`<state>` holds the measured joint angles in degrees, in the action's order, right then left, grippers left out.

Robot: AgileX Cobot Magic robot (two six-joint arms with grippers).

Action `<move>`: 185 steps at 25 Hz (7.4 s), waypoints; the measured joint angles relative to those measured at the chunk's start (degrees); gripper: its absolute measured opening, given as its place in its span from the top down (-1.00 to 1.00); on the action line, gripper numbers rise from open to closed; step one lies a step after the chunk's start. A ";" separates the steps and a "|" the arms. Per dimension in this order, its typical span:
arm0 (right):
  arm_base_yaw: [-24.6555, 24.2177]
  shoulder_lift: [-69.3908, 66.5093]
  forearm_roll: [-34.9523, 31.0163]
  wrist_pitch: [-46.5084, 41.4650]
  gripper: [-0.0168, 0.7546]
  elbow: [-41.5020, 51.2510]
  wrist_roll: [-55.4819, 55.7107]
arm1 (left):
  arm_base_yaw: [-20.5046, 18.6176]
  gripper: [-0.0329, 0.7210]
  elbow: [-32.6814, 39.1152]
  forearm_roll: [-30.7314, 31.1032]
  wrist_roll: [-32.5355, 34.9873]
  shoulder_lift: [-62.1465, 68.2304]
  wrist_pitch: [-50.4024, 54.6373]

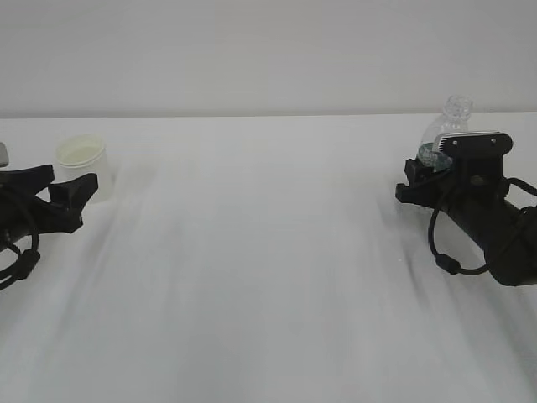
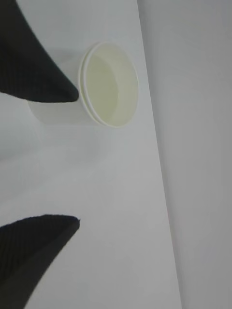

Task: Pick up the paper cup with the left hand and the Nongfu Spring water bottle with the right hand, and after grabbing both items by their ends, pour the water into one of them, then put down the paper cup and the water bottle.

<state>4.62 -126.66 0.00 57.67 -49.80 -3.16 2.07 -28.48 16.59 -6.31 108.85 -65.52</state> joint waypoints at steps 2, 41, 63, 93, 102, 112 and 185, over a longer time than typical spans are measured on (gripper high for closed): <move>0.00 0.00 0.00 0.00 -0.15 0.00 0.04 | 0.00 -0.46 0.00 0.25 0.00 0.00 0.00; 0.00 2.96 3.39 -0.16 -0.45 2.92 2.74 | 0.00 -0.43 0.00 1.29 0.00 -0.87 0.00; 0.00 10.49 5.76 1.49 -0.62 14.73 5.51 | 0.00 -0.42 0.00 2.13 0.00 -1.48 0.00; 0.00 34.63 6.89 -4.22 -0.62 26.08 5.89 | 0.00 -0.42 1.16 -2.54 -0.12 -37.14 24.91; 0.00 44.43 7.11 -11.68 -0.59 26.20 5.89 | 0.00 -0.42 1.29 -6.44 -1.14 -51.86 35.96; 0.00 57.77 7.54 -21.91 -0.59 26.66 5.99 | 0.00 -0.42 1.55 -7.98 -1.65 -66.22 49.00; 0.00 115.79 0.00 -121.21 -0.58 20.96 -4.10 | 2.44 -0.09 -1.81 -11.88 -0.48 -97.09 127.83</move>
<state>4.62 -10.86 0.00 -63.53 -28.85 -7.26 4.51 -30.29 4.71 -6.79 11.76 62.32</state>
